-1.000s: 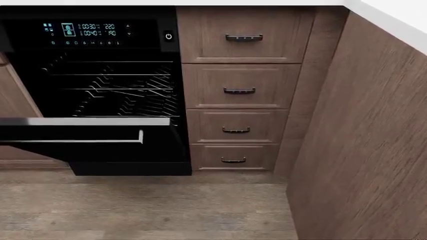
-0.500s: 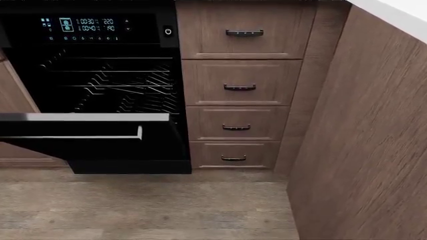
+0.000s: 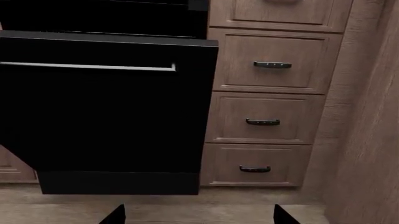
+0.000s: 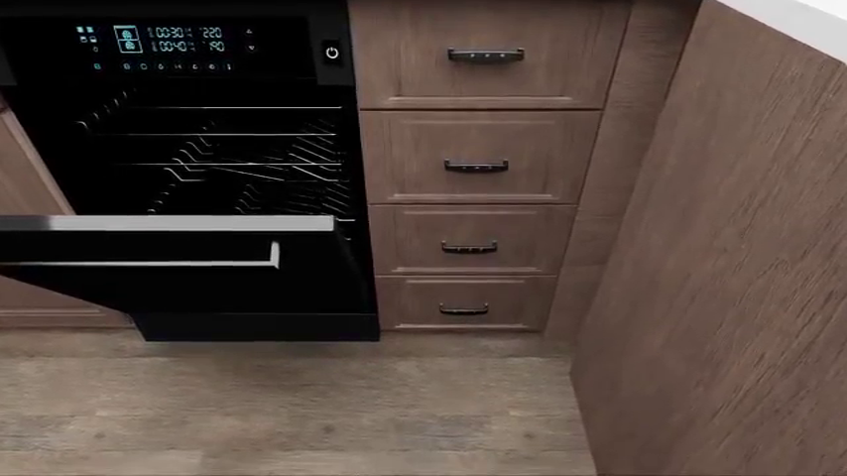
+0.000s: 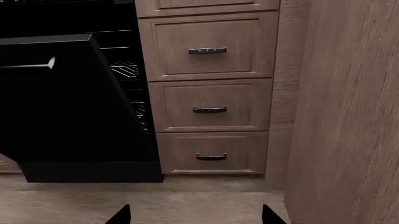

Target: Close the dishwasher door

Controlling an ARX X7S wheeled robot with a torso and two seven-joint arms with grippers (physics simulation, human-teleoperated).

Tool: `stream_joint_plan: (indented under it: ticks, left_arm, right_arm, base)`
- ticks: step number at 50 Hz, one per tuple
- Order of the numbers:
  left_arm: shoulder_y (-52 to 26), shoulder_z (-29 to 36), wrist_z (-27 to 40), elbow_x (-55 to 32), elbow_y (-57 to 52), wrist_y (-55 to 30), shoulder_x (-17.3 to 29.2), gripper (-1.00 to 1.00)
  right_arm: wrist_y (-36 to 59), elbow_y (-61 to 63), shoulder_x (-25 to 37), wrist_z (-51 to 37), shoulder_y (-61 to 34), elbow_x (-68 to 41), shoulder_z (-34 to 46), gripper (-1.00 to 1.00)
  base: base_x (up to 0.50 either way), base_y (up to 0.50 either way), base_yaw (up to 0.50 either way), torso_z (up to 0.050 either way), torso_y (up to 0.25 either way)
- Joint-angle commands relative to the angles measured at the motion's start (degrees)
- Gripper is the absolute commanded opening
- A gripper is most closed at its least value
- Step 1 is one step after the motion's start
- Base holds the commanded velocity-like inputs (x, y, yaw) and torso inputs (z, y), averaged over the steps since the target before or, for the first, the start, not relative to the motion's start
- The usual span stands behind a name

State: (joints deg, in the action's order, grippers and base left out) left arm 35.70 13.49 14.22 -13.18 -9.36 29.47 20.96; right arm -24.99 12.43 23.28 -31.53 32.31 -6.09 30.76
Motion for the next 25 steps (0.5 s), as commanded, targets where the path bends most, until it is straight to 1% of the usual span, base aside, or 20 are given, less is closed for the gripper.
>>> stream_joint_plan:
  ticks: [1,25]
  left_arm:
    - [-0.2,0.2,0.3,-0.1,0.0,-0.1,0.2,1.0]
    - [-0.4,0.6,0.9,0.1,0.2,0.1,0.4,1.0]
  right_arm:
    - [0.0,0.1,0.4,-0.4,-0.3,-0.2,0.3,1.0]
    - [-0.2,0.0,0.9,-1.1,-0.6,-0.4,1.0,1.0]
  base:
    - [0.0,0.0,0.0,-0.02,0.0]
    - [0.0,0.0,0.0,-0.02,0.0]
